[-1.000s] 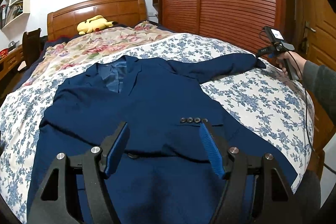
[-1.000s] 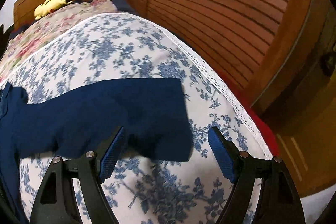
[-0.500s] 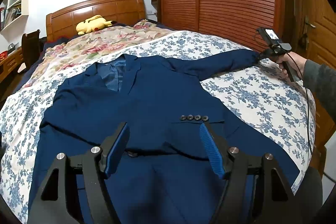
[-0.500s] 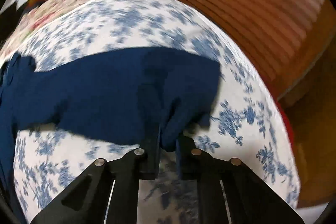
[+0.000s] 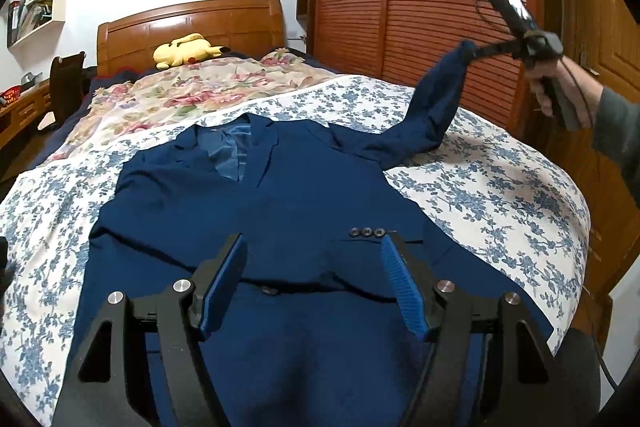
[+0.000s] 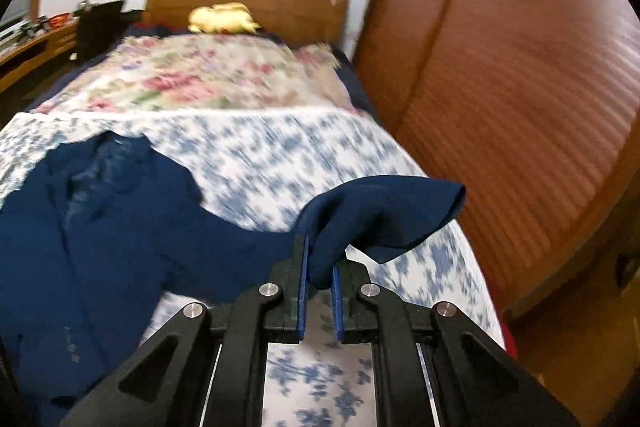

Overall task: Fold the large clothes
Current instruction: 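Lift the sleeve and fold it across the jacket front with the right tool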

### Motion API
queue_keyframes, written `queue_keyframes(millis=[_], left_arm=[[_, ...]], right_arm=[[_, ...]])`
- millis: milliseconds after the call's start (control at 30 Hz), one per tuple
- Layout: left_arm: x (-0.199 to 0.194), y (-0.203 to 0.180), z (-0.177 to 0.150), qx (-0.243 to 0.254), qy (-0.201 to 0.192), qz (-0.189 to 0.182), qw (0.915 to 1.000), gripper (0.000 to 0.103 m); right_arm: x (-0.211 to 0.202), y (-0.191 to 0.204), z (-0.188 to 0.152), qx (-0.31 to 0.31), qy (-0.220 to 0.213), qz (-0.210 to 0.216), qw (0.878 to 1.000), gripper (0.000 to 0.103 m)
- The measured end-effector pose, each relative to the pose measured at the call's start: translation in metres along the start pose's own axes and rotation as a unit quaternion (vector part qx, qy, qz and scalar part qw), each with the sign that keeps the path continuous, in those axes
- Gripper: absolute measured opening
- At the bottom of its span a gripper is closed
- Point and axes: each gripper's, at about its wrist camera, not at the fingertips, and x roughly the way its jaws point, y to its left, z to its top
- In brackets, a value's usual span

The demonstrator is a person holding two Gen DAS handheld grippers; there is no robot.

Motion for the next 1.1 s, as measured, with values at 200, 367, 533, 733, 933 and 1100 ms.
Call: queue_keyframes(millis=[200,367,533,733,933,1100], left_arm=[[-0.015,0.015,-0.003,-0.004,-0.004,0.006,1.0000,0.070],[-0.030,0.032,-0.006,-0.011,-0.008,0.014,0.9998,0.070],[-0.046,0.048,-0.011,-0.013,-0.013,0.028,0.9994,0.070],[-0.064,0.068,-0.017,-0.018,-0.018,0.044,0.9987,0.070],[-0.074,0.091,-0.020,-0.032,-0.021,0.060,0.9975,0.070],[-0.082,0.106,-0.023,-0.038,-0.024,0.072,0.9964,0.070]], right_arm=[[-0.055,0.060,0.022,-0.044,-0.045,0.033,0.997,0.010],[-0.089,0.105,0.031,-0.080,-0.076,0.064,0.992,0.010],[-0.112,0.131,0.027,-0.100,-0.101,0.100,0.985,0.010],[-0.127,0.142,0.009,-0.127,-0.122,0.146,0.974,0.010],[-0.124,0.144,0.003,-0.140,-0.127,0.191,0.963,0.010],[-0.120,0.143,-0.006,-0.155,-0.111,0.228,0.955,0.010]])
